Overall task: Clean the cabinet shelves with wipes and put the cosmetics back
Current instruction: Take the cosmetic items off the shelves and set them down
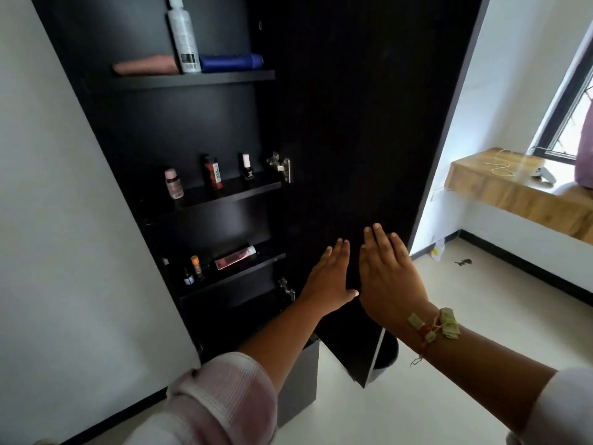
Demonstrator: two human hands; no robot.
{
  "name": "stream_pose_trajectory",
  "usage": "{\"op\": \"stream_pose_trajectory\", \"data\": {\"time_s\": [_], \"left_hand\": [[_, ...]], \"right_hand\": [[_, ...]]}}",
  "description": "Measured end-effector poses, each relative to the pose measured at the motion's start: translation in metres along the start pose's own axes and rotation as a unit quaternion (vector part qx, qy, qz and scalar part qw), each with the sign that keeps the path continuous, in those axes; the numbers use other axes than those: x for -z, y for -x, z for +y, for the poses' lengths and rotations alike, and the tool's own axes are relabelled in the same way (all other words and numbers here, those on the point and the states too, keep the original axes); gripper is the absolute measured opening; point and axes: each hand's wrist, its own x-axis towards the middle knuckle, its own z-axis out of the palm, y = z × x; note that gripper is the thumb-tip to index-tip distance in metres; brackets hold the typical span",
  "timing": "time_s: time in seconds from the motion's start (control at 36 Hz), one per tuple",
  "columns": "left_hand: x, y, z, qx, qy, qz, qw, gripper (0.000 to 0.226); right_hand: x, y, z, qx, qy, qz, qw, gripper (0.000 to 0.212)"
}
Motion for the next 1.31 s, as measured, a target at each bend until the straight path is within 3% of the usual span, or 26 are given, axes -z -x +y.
{"op": "stream_pose_trajectory", "data": {"time_s": [0.36,0.69,0.78,0.89,1.14,1.31], "left_hand": [[0.001,0.026,-0.042,0.1,0.003,0.067,0.993,0.094],[0.016,0.078,-0.127,0.231,0.048,0.234,0.943,0.076],[0.02,0.084,-0.152,0.258,0.07,0.273,0.924,0.063],[0.021,0.085,-0.185,0.301,0.077,0.309,0.899,0.055],[0.025,0.064,-0.253,0.355,0.137,0.36,0.852,0.037],[0.025,0.05,-0.292,0.345,0.133,0.371,0.852,0.054]], "right_hand": [[-0.001,-0.027,-0.028,0.039,-0.122,0.035,0.991,0.074],[-0.005,-0.076,-0.103,0.063,-0.272,0.032,0.96,0.072],[-0.013,-0.094,-0.126,0.068,-0.326,0.027,0.943,0.061],[-0.018,-0.119,-0.155,0.05,-0.455,-0.035,0.888,0.053],[-0.035,-0.19,-0.217,0.057,-0.558,-0.081,0.824,0.029],[-0.035,-0.233,-0.263,0.082,-0.611,-0.078,0.783,0.031]]}}
